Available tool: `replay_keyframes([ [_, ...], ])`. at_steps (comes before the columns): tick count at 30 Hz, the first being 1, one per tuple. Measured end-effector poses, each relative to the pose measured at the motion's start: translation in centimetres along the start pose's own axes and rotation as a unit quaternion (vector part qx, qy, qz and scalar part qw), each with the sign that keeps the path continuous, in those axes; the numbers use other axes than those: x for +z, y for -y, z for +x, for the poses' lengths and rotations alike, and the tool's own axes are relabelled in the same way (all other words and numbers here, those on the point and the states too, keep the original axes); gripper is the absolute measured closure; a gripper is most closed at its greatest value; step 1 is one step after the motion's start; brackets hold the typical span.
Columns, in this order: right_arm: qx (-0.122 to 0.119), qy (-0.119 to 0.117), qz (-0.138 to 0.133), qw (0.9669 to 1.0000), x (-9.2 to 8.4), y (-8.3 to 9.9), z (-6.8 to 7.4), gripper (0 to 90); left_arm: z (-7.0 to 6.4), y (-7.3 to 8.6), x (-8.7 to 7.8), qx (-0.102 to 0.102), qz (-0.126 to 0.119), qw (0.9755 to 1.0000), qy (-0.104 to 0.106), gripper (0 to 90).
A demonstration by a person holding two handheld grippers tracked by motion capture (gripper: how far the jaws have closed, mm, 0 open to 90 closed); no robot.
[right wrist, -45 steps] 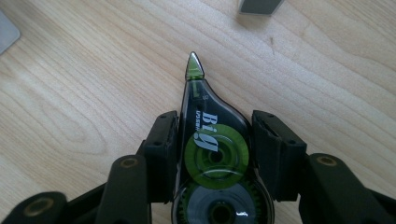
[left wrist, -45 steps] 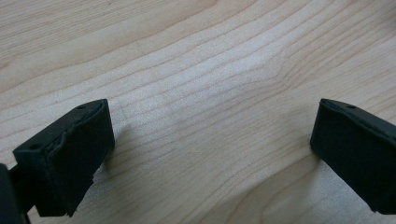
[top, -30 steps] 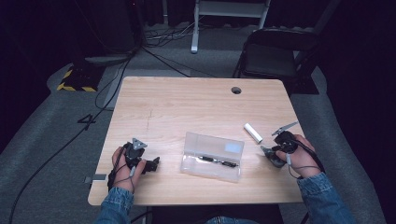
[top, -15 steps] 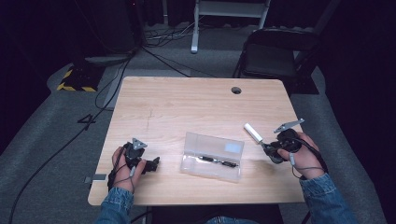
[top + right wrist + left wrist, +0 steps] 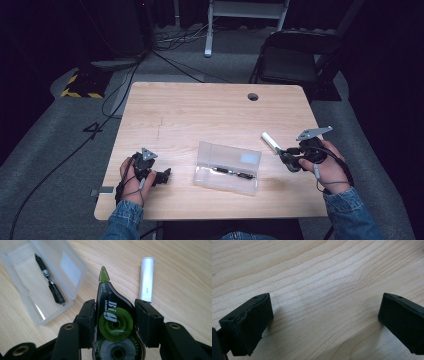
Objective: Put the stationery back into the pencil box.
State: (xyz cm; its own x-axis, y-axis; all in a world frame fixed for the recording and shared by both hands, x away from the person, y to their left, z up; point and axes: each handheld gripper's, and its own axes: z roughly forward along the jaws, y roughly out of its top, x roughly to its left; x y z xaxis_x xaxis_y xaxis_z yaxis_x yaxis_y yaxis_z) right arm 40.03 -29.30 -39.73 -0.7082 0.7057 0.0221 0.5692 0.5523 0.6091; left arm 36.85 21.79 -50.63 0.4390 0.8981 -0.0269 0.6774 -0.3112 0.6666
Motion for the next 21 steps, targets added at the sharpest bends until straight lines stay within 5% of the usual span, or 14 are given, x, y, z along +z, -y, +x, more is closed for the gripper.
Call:
replay_keyframes([
  [21,-0.059,-0.033,-0.026,0.9974,-0.2,-2.3,2.8,52.9,0.0,0.0,0.0,0.000,0.000,1.0000,0.000,0.2],
])
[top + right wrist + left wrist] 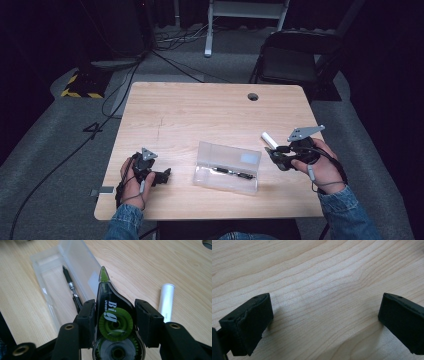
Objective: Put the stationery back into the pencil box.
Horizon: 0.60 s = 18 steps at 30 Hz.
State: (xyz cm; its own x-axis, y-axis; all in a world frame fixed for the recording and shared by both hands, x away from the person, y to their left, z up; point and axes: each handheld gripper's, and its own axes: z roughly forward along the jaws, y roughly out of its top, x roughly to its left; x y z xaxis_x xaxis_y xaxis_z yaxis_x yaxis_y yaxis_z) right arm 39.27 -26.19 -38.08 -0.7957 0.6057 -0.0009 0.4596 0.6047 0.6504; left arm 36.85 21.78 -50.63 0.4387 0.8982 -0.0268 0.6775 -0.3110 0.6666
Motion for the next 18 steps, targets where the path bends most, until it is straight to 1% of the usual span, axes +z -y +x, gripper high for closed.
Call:
replay_keyframes([
  [3,-0.012,-0.006,0.000,0.9999,0.3,-0.6,0.5,52.9,0.0,0.0,0.0,0.000,0.000,1.0000,0.000,0.1],
  [9,-0.027,-0.016,-0.001,0.9995,0.8,-1.4,1.1,52.9,0.0,0.0,0.0,0.000,0.000,1.0000,0.000,0.2],
  [11,-0.038,-0.023,0.000,0.9990,1.2,-1.8,1.5,52.9,0.0,0.0,0.0,0.000,0.000,1.0000,0.000,0.2],
  [13,-0.040,-0.024,0.001,0.9989,1.3,-1.9,1.7,52.9,0.0,0.0,0.0,0.000,0.000,1.0000,0.000,0.2],
  [16,-0.053,-0.032,0.001,0.9981,1.8,-2.4,2.3,52.9,0.0,0.0,0.0,0.000,0.000,1.0000,0.000,0.1],
  [18,-0.058,-0.035,0.002,0.9977,2.0,-2.4,2.4,52.9,0.0,0.0,0.0,0.000,0.000,1.0000,0.000,0.2],
])
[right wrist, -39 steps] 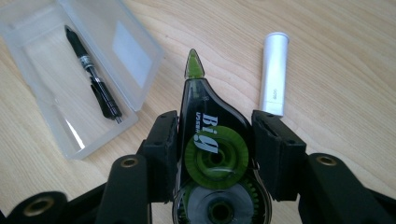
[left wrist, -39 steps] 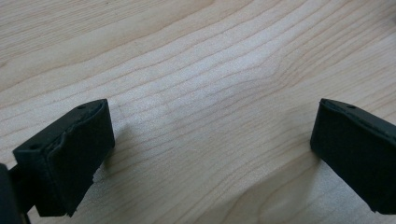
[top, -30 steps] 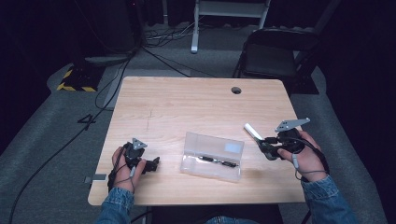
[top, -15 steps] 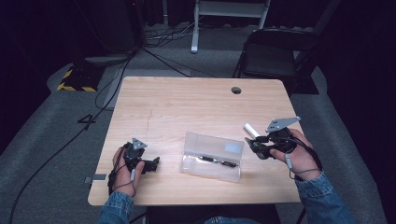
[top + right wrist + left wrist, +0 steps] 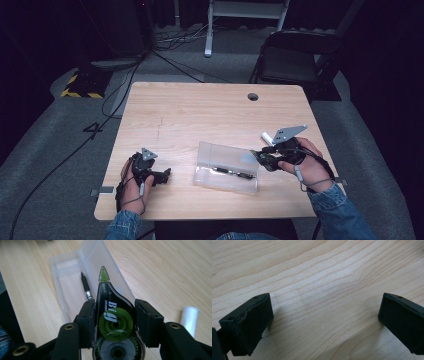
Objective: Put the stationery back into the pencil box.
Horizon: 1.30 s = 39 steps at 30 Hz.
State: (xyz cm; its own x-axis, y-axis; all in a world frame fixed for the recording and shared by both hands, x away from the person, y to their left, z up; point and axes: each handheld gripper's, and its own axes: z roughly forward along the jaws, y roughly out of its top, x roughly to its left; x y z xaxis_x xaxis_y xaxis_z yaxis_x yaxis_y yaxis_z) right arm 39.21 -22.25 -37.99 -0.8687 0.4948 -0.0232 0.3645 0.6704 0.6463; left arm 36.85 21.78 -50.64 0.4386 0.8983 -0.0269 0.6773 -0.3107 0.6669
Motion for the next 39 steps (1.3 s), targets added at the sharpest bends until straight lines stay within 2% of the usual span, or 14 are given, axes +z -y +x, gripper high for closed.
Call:
replay_keyframes([
  [4,-0.019,-0.016,0.004,0.9997,1.0,-0.3,0.9,52.9,0.0,0.0,0.0,0.000,0.000,1.0000,0.000,0.2],
  [16,-0.060,-0.040,0.021,0.9972,3.2,-0.6,2.6,52.9,0.0,0.0,0.0,0.000,0.000,1.0000,0.000,0.2],
  [26,-0.076,-0.062,0.037,0.9945,5.0,-0.4,3.4,52.8,0.0,0.0,0.0,0.000,0.000,1.0000,0.000,0.1],
  [39,-0.088,-0.073,0.057,0.9918,6.8,-0.1,4.1,52.8,0.0,0.0,0.0,0.000,0.000,1.0000,0.000,0.1],
])
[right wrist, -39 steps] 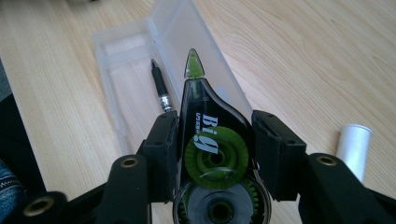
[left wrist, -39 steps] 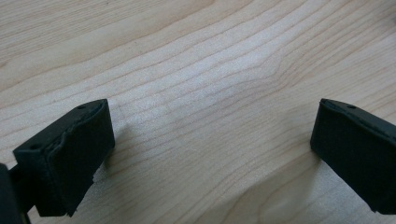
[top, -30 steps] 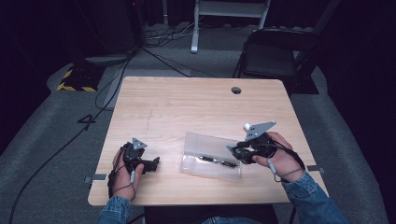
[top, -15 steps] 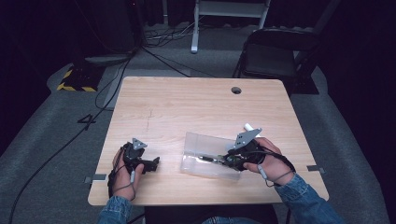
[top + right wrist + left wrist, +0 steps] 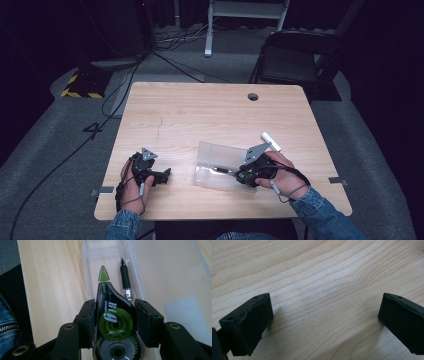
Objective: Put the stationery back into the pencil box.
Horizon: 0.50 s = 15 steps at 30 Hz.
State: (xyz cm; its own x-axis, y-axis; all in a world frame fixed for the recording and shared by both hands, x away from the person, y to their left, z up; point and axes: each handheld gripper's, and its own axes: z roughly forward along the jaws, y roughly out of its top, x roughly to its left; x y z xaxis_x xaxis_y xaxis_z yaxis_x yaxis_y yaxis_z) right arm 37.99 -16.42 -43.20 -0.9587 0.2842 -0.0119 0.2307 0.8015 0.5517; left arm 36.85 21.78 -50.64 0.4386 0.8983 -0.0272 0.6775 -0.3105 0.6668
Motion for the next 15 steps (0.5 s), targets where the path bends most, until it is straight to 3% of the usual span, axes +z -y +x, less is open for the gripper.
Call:
replay_keyframes([
  [15,-0.005,-0.006,0.023,0.9997,1.5,0.3,-0.1,52.8,0.0,0.0,0.0,0.000,0.000,1.0000,0.000,0.1],
])
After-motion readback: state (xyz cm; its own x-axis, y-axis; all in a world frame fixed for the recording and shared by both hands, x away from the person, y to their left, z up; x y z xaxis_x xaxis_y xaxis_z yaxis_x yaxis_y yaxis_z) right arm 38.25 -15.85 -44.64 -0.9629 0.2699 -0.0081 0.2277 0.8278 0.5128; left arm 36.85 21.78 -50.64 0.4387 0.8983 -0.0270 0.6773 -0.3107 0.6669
